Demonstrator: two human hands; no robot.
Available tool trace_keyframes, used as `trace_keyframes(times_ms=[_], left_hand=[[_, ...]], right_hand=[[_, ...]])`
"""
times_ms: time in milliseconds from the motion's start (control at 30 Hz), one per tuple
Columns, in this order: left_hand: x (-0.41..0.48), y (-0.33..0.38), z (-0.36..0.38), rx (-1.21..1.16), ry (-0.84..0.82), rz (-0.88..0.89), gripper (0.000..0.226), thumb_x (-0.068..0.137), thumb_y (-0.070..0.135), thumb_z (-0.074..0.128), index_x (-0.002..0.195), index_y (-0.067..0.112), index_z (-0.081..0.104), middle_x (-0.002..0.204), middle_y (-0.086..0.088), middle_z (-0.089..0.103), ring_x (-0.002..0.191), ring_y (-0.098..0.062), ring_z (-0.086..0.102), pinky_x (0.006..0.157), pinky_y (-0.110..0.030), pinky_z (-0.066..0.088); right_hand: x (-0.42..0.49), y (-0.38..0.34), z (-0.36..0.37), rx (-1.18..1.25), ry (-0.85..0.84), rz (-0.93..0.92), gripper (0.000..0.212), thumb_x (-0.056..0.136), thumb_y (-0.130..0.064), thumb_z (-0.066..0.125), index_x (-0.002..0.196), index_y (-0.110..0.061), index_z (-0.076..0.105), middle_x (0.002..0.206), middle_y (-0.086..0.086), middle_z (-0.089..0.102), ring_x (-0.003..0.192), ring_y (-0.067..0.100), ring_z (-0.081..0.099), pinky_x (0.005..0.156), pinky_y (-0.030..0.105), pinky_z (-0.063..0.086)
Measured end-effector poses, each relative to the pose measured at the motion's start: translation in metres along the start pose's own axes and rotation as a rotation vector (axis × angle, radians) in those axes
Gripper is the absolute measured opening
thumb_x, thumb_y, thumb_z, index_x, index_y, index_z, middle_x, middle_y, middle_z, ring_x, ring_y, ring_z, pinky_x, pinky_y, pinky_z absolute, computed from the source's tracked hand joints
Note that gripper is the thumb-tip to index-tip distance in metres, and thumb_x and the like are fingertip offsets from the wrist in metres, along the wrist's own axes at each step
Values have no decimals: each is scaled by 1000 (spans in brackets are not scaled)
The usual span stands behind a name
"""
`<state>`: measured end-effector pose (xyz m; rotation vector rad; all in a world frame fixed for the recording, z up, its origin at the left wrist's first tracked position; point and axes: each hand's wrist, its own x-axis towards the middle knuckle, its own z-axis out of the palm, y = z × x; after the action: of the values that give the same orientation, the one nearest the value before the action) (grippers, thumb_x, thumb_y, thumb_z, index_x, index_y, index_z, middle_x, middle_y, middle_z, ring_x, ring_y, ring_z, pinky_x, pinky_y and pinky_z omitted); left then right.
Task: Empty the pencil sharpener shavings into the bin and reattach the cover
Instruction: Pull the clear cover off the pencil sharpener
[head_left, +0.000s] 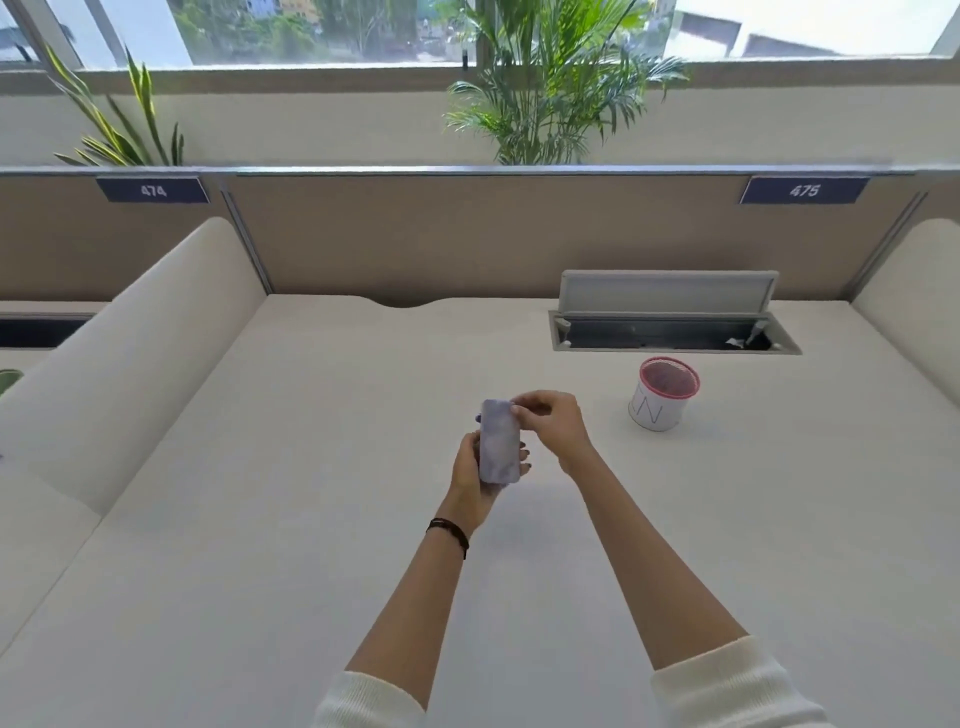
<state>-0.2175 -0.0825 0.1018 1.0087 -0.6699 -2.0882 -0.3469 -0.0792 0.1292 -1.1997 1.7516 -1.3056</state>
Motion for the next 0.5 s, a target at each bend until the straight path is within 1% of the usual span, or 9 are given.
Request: trace_keyframes(times_ms=[67,100,133,200,233,267,333,400,500], left_hand=[[4,1,14,-27,-59,-30,52,97,49,31,106,6,59,89,-12,61,77,-22,61,64,-34,58],[6,2,21,-35,-93,-33,58,94,55,31,113,6,56,95,-12,60,84,-23,60,68,-36,59],[6,3,29,-40,-120,-34,64,92,58,30,123,7,50,105,-14,59,94,-26,59,77,-39,59],[6,5,42,-79,-137,-57,69,94,55,25,142,7,33,135,-18,45,127,-34,44,100,-46,43],[7,6,48,-107,-133,-51,67,96,52,23,145,6,28,143,-20,38,135,-36,35,104,-47,37],[10,6,52,-133,-125,-34,64,98,49,22,145,6,28,144,-21,38,135,-37,36,103,-46,38],[14,5,56,-191,-115,-6,59,98,49,25,137,7,40,119,-18,54,110,-31,54,88,-40,51],[19,4,59,-244,-102,11,49,97,48,29,116,11,55,99,-11,57,90,-23,57,72,-34,60],[23,5,68,-282,-87,7,41,98,44,32,100,13,59,93,-10,59,84,-21,57,65,-30,61]], right_hand=[[7,-6,-11,-8,10,31,10,82,-3,66,90,0,71,86,13,70,78,19,65,64,16,50],[9,-9,-16,-17,23,31,10,81,-2,66,90,0,71,85,12,69,78,19,64,64,16,50],[12,-12,-20,-35,40,24,10,82,-3,67,91,0,70,84,10,68,78,19,64,65,17,50],[17,-17,-27,-76,64,18,11,83,-5,66,93,0,70,85,10,68,78,19,63,69,22,51],[20,-20,-30,-90,71,15,11,83,-5,66,93,0,70,87,11,68,78,19,63,71,24,51],[22,-22,-32,-103,75,10,11,84,-5,66,92,0,70,88,13,68,79,19,62,71,24,51],[27,-26,-36,-142,78,-7,10,84,-5,66,91,0,70,90,15,69,78,18,61,68,20,49],[32,-29,-38,-191,81,-26,10,84,-7,66,90,0,70,90,15,69,78,17,59,65,17,48],[39,-31,-42,-236,92,-54,10,83,-8,67,88,1,70,89,17,69,77,17,59,71,23,49]])
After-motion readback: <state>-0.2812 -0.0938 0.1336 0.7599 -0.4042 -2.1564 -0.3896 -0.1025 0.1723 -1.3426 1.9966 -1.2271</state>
